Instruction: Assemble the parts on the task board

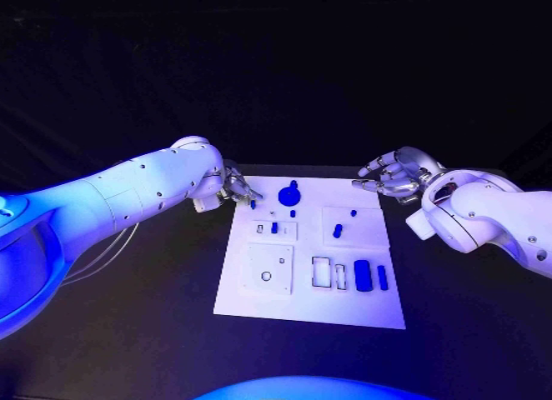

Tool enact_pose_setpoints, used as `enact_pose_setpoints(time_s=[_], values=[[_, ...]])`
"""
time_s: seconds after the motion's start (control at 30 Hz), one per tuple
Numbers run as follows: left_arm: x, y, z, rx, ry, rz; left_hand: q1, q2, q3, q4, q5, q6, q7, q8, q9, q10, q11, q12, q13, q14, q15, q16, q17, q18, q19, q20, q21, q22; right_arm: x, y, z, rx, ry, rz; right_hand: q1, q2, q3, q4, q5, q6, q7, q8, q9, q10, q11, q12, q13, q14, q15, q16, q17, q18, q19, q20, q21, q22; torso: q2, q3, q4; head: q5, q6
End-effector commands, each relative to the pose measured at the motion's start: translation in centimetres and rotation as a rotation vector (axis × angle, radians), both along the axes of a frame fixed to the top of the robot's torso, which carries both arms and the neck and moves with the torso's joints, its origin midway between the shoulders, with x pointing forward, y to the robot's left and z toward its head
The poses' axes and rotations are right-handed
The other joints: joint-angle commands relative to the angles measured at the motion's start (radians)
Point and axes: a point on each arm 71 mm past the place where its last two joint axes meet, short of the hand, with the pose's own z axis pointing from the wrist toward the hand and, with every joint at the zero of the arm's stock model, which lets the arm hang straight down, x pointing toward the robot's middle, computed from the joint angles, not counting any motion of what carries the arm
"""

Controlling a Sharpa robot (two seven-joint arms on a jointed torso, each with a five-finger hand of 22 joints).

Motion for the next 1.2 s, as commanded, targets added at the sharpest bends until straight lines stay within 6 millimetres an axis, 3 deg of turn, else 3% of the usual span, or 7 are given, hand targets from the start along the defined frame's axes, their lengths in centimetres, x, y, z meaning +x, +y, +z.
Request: enact_pose_setpoints(time_s=[0.03, 0.3, 0.57, 0.83, 1.03, 1.07, 1.2], values=[[-0.03, -0.21, -0.01, -0.001, 0.004, -0.005, 0.017, 0.0, -0.04, 0.012, 0.011, 0.019, 0.004, -0.013, -0.008, -0.022, 0.001, 0.001, -0.001, 0.077, 0.005, -0.009, 0.225, 0.004, -0.006, 0.003, -0.013, -0.001, -0.01, 0.07, -0.01, -0.001, 0.0, 0.004, 0.016, 0.003, -0.003, 0.019, 0.004, -0.007, -0.002, 0.016, 0.002, -0.025, -0.002, -0.015, -0.006, 0.079, -0.007, -0.017, 0.184, -0.003, 0.043, -0.005, -0.013, 0.184, 0.0, 0.0, -0.0002, 0.0, -0.001], [-0.06, -0.28, -0.04, 0.0, 0.008, -0.01, 0.047, 0.009, -0.034, 0.008, 0.011, 0.025, 0.001, -0.011, -0.012, -0.022, -0.001, 0.003, -0.001, 0.077, 0.003, -0.009, 0.224, 0.003, -0.005, 0.001, -0.012, 0.001, 0.01, 0.09, -0.03, -0.002, 0.001, 0.005, 0.016, 0.003, -0.001, 0.018, 0.004, -0.008, -0.002, 0.019, 0.002, -0.023, -0.002, -0.013, -0.005, 0.079, -0.008, -0.017, 0.184, -0.003, 0.043, -0.005, -0.014, 0.184, 0.001, -0.0007, 0.0, 0.0, -0.002], [-0.19, -0.37, -0.16, -0.016, 0.033, -0.024, 0.16, 0.036, 0.031, -0.032, 0.011, 0.041, -0.016, 0.009, -0.011, -0.025, -0.017, 0.002, -0.007, 0.078, -0.009, -0.008, 0.226, 0.004, -0.007, -0.008, -0.014, 0.001, 0.03, 0.12, -0.04, -0.002, 0.002, 0.006, 0.016, 0.003, -0.001, 0.018, 0.004, -0.008, -0.002, 0.019, 0.002, -0.023, -0.002, -0.013, -0.005, 0.079, -0.008, -0.017, 0.184, -0.003, 0.043, -0.005, -0.014, 0.184, 0.0, -0.0006, -0.0001, 0.0, -0.005], [-0.21, -0.37, -0.17, -0.031, 0.038, -0.026, 0.191, 0.054, 0.08, -0.043, 0.011, 0.042, -0.022, 0.022, -0.007, -0.019, -0.022, 0.004, -0.004, 0.079, -0.014, -0.006, 0.229, 0.003, -0.005, -0.013, -0.013, 0.005, 0.05, 0.13, -0.05, -0.002, 0.002, 0.006, 0.016, 0.003, -0.001, 0.018, 0.004, -0.008, -0.002, 0.019, 0.002, -0.023, -0.002, -0.013, -0.005, 0.079, -0.008, -0.017, 0.184, -0.003, 0.043, -0.005, -0.014, 0.184, 0.001, -0.0001, -0.0006, 0.001, -0.005], [-0.22, -0.29, -0.14, -0.039, 0.035, -0.023, 0.229, 0.064, 0.184, -0.083, 0.012, 0.027, -0.023, 0.042, 0.006, -0.015, -0.024, 0.001, -0.006, 0.081, -0.017, -0.004, 0.233, 0.002, -0.003, -0.017, -0.011, 0.01, 0.06, 0.12, -0.06, -0.002, 0.002, 0.006, 0.016, 0.003, -0.001, 0.018, 0.004, -0.008, -0.002, 0.019, 0.002, -0.023, -0.002, -0.013, -0.005, 0.079, -0.008, -0.017, 0.184, -0.003, 0.043, -0.005, -0.014, 0.184, 0.0, 0.0003, -0.0008, 0.001, -0.007], [-0.23, -0.26, -0.13, -0.041, 0.034, -0.022, 0.215, 0.048, 0.244, -0.097, 0.011, 0.02, -0.021, 0.057, 0.017, -0.01, -0.022, 0.002, -0.006, 0.082, -0.015, -0.003, 0.234, 0.001, -0.002, -0.016, -0.011, 0.013, 0.06, 0.11, -0.06, -0.002, 0.002, 0.005, 0.016, 0.004, 0.0, 0.018, 0.005, -0.008, -0.002, 0.021, 0.002, -0.022, -0.002, -0.012, -0.004, 0.079, -0.008, -0.018, 0.183, -0.003, 0.043, -0.005, -0.014, 0.184, 0.0, 0.0002, -0.001, 0.001, -0.007], [-0.4, -0.03, -0.04, -0.057, 0.031, -0.015, 0.184, 0.022, 0.346, -0.134, 0.012, 0.014, -0.019, 0.079, 0.031, 0.0, -0.021, 0.006, -0.004, 0.083, -0.014, -0.001, 0.237, 0.0, 0.002, -0.015, -0.008, 0.02, 0.07, 0.11, -0.07, -0.002, 0.002, 0.005, 0.016, 0.004, 0.0, 0.018, 0.005, -0.008, -0.002, 0.021, 0.002, -0.022, -0.002, -0.012, -0.004, 0.079, -0.008, -0.018, 0.183, -0.003, 0.043, -0.005, -0.014, 0.184, 0.0, 0.0007, -0.001, 0.001, -0.008]])
